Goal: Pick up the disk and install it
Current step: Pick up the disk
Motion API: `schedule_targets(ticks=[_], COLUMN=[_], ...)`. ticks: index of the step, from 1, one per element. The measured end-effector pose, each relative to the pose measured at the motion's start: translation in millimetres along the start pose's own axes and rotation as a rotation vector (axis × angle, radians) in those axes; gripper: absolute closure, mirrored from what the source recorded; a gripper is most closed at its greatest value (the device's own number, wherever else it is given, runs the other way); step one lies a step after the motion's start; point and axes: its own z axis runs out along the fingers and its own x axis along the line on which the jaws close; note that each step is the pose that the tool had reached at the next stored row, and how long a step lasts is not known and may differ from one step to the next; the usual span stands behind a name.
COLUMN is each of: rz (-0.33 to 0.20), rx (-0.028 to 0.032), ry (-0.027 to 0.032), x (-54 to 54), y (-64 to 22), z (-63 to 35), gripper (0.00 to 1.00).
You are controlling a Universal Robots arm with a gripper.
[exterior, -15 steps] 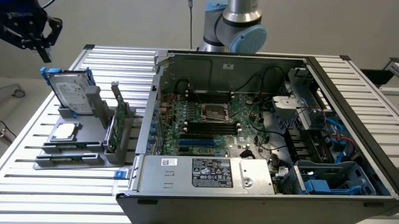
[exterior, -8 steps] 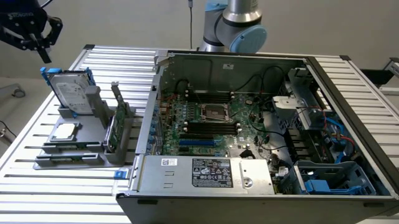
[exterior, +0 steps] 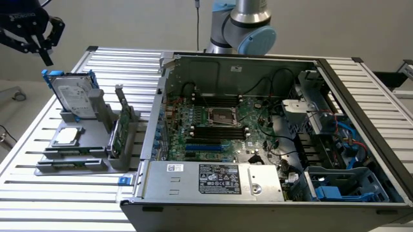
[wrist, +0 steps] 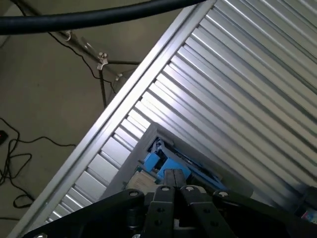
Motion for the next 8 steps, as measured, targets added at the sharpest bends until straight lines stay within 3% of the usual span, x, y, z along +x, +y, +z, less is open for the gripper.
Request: schedule_targets(ticks=[8], rz=[-0.146], rx=[0.0018], ry=[0.0068], x=[0.0], y=[0.0], z=[1.0], gripper=[0.89])
